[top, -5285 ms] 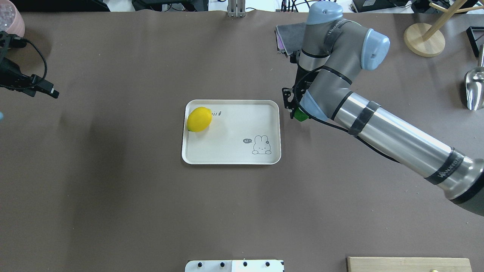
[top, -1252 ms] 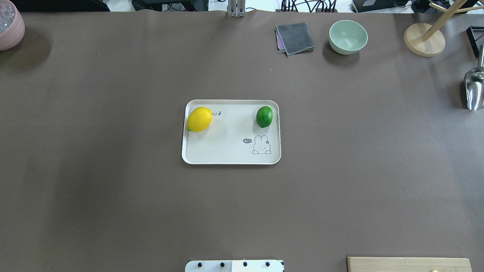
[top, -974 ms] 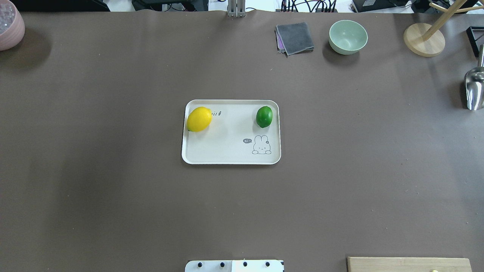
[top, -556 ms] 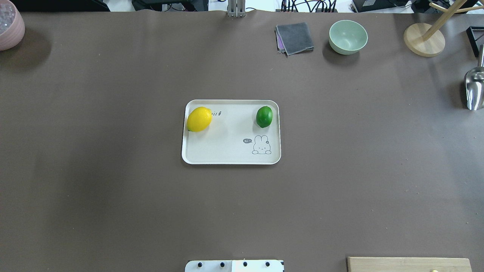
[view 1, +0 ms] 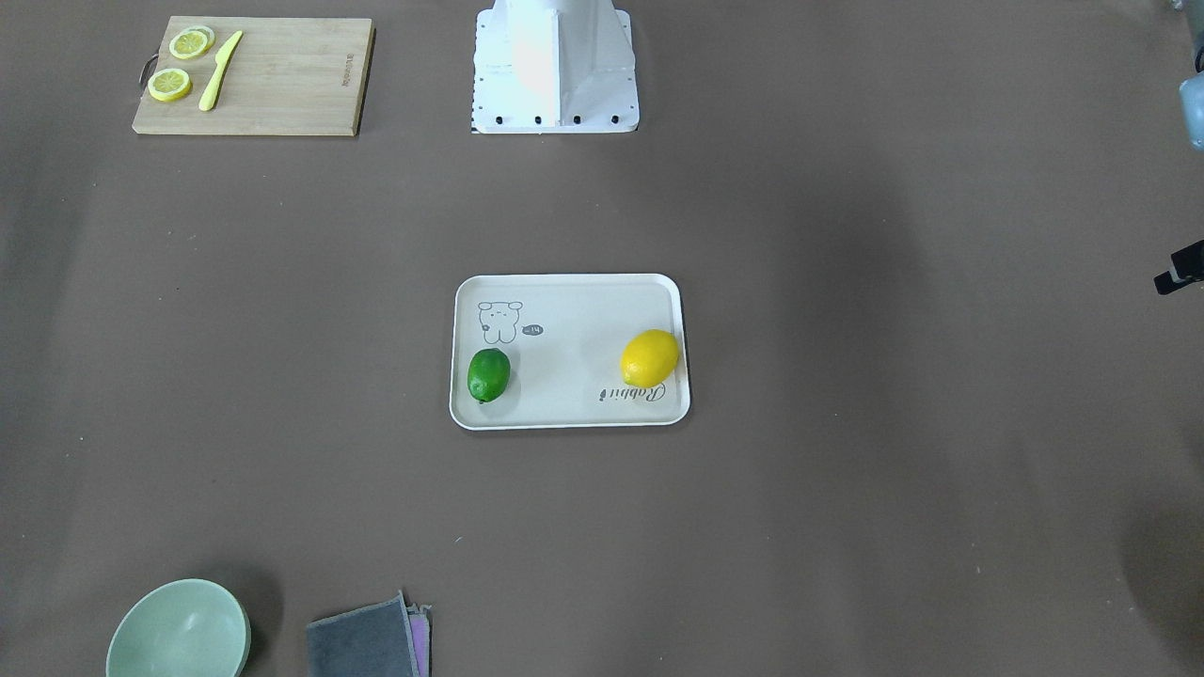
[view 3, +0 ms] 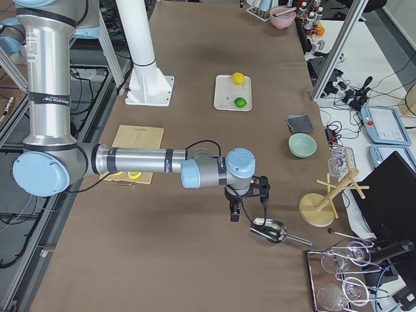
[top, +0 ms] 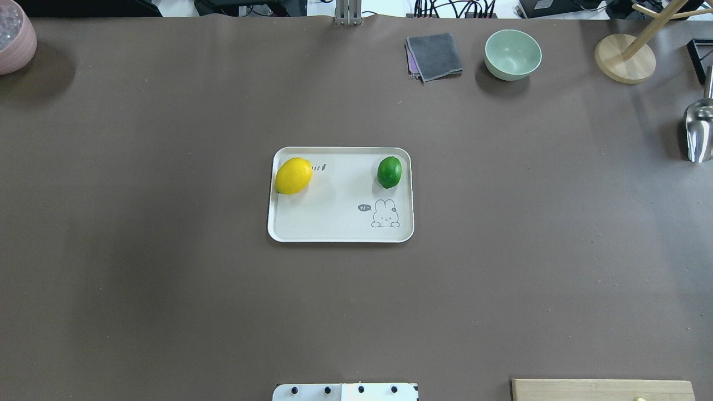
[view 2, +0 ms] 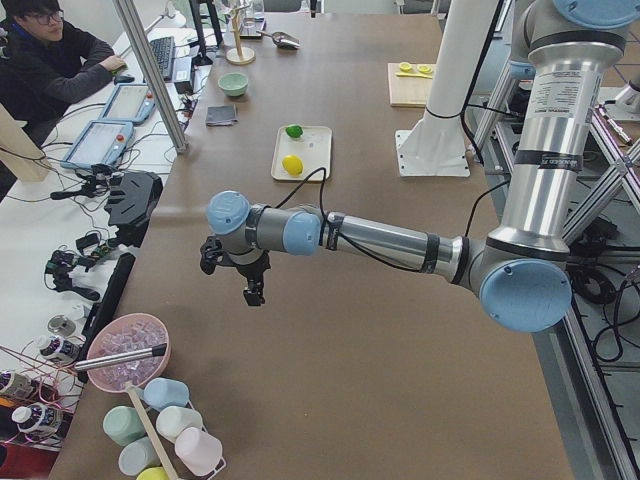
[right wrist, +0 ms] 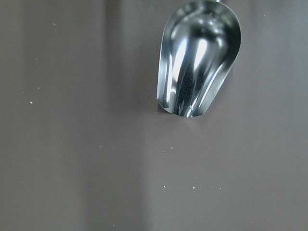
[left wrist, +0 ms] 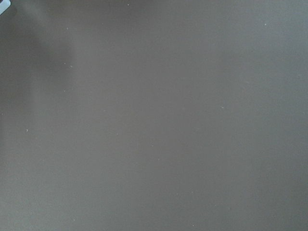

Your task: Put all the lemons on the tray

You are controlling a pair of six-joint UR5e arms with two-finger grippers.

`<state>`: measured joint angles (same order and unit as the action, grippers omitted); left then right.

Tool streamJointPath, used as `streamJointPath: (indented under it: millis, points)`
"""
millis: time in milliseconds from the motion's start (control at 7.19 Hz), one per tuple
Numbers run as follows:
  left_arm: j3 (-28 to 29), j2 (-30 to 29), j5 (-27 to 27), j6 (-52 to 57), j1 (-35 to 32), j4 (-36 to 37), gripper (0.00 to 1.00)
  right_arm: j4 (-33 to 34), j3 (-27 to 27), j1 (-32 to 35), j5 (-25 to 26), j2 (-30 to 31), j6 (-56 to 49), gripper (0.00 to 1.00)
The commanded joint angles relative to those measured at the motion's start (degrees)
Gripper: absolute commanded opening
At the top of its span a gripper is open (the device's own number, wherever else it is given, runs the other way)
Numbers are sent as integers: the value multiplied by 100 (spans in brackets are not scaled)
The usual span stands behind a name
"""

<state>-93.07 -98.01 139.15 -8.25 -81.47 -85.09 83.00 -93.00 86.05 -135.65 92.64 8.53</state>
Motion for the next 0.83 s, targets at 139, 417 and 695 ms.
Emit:
streamJointPath:
  millis: [139,417,695]
  points:
    - [-1,-51,-2,16,0,1,98,-3,-17,0,-23,17,-9,100]
    - [112,-69,-2,25,8,-16,98,-3,-17,0,-23,9,0,100]
    - [297,-209,-2,34,9,-25,98,5,-17,0,-23,0,0,100]
